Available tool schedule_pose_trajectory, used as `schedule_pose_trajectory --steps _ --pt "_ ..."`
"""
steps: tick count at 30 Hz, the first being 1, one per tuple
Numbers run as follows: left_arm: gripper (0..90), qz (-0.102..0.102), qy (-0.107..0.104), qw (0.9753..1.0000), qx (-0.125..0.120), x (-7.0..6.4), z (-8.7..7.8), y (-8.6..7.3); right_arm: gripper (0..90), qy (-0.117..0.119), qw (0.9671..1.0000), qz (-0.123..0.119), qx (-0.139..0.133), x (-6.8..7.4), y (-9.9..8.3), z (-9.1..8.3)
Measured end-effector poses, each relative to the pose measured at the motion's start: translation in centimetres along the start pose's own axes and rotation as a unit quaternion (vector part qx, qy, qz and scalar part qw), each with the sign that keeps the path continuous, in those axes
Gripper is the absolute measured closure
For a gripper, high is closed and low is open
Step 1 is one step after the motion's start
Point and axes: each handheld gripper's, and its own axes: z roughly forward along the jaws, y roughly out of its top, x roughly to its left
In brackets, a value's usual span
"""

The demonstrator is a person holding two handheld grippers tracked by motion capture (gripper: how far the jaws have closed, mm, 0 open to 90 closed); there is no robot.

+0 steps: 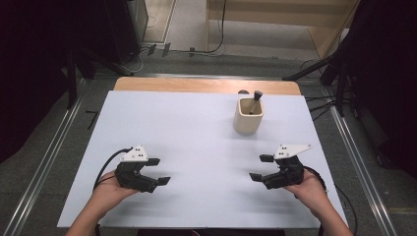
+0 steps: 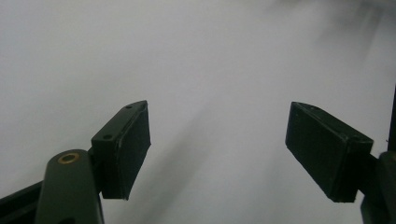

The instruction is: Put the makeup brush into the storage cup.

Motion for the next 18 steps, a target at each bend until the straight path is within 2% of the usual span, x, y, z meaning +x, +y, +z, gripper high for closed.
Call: schedule_pose_trajectory --steps 7,18 --pt "22.9 -0.001 0.000 1.0000 0.003 0.20 0.08 -0.04 21.0 0.004 1.0000 -0.003 -0.003 -0.39 0.10 0.50" --pt "22.9 0.000 0.002 1.0000 0.004 0.37 0.08 -0.07 21.1 -0.005 1.0000 -0.005 0.002 -0.74 -0.09 0.47"
